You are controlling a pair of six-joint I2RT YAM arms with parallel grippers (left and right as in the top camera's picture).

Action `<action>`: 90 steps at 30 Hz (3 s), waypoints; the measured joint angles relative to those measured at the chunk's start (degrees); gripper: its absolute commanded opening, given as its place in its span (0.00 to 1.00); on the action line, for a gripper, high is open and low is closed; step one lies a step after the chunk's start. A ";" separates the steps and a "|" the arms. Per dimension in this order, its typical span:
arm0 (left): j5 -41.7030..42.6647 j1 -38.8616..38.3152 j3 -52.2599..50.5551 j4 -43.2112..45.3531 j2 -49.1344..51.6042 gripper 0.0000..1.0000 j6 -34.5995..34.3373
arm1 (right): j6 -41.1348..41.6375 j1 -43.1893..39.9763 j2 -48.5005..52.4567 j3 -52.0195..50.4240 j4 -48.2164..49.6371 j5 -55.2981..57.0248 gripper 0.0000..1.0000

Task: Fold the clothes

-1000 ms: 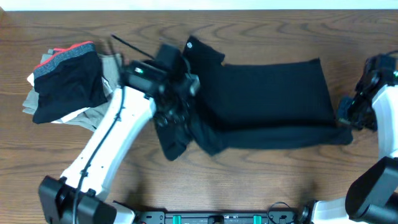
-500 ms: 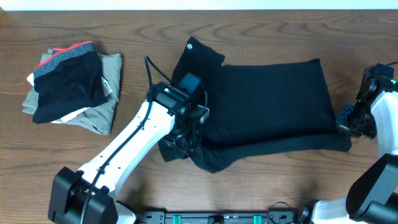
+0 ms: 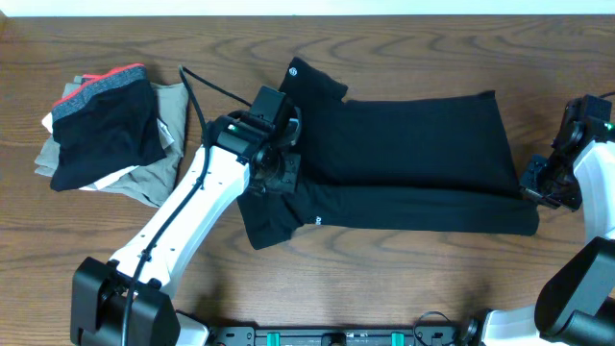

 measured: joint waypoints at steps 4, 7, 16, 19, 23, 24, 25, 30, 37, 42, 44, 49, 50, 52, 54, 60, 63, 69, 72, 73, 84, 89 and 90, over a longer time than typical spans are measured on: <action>-0.02 0.00 0.00 1.57 0.00 0.06 -0.28 | 0.02 0.00 0.00 -0.02 0.07 -0.22 0.10; -0.02 0.00 0.00 1.64 0.00 0.09 -0.39 | 0.02 0.00 0.00 -0.44 1.03 -0.37 0.20; -0.70 0.00 0.00 1.66 0.00 0.57 -0.85 | 0.09 0.00 0.00 -2.60 2.91 -0.79 0.29; -0.85 0.00 0.00 1.53 0.00 0.56 -1.05 | 0.09 0.00 0.00 -2.60 2.93 -0.79 0.29; -0.85 0.00 0.00 0.28 0.00 0.56 -1.07 | 0.09 0.00 0.00 -2.62 2.93 -0.79 0.29; -0.85 0.00 0.00 -0.37 0.00 0.55 -1.05 | 0.09 0.00 0.00 -2.62 2.93 -0.79 0.29; -0.79 0.00 0.00 -0.85 0.00 0.54 -1.07 | 0.09 0.00 0.00 -2.62 2.93 -0.79 0.29; 3.37 0.00 0.00 -2.67 0.00 0.49 -1.46 | 0.09 0.00 0.00 -2.62 2.91 -1.42 0.29; 9.94 -3.54 -1.31 -2.40 0.00 0.49 -1.46 | 0.13 0.00 0.00 -2.69 3.28 -2.14 0.16; 11.67 -8.00 -5.57 2.10 0.00 0.49 -2.19 | 0.24 0.00 0.00 -4.33 5.55 -2.84 0.13; 12.00 -8.59 -7.65 4.72 0.00 0.49 -3.34 | 0.24 0.00 0.00 -6.14 7.72 -3.67 0.13; 12.31 -8.70 -12.66 8.61 0.00 0.54 -6.23 | 0.24 0.00 0.00 -11.08 13.22 -5.84 0.13; 12.31 -8.70 -13.42 9.14 0.00 0.57 -6.47 | 0.24 0.00 0.00 -12.13 14.38 -6.12 0.15; 12.35 -8.70 -14.64 10.34 0.00 0.60 -7.23 | 0.28 0.00 0.00 -13.64 16.31 -6.45 0.17; 12.35 -8.70 -15.67 11.96 0.00 0.63 -7.82 | 0.24 0.00 0.00 -15.13 18.08 -6.69 0.17; 12.48 -8.70 -18.73 18.40 0.00 0.64 -10.38 | 0.24 0.00 0.00 -19.74 22.03 -7.41 0.18; 12.50 -8.70 -20.70 21.00 0.00 0.64 -12.31 | 0.24 0.00 0.00 -20.79 22.56 -7.54 0.17; 12.48 -8.70 -23.82 27.45 0.00 0.64 -18.21 | 0.24 0.00 0.00 -21.09 23.32 -7.58 0.17; 12.46 -8.70 -24.41 30.12 0.00 0.64 -20.15 | 0.24 0.00 0.00 -21.09 23.34 -7.65 0.18; 12.41 -8.70 -24.52 31.23 0.00 0.64 -20.83 | 0.24 0.00 0.00 -21.09 23.37 -7.67 0.18; 12.00 -8.72 -25.51 32.85 0.00 0.64 -25.18 | 0.24 0.00 0.00 -21.09 23.34 -7.72 0.18; 11.67 -8.94 -28.00 35.17 0.00 0.57 -27.10 | 0.24 0.00 0.00 -21.09 23.41 -7.72 0.18; 11.47 -8.96 -28.20 35.71 0.00 0.50 -27.52 | 0.24 0.00 0.00 -21.09 23.41 -7.72 0.18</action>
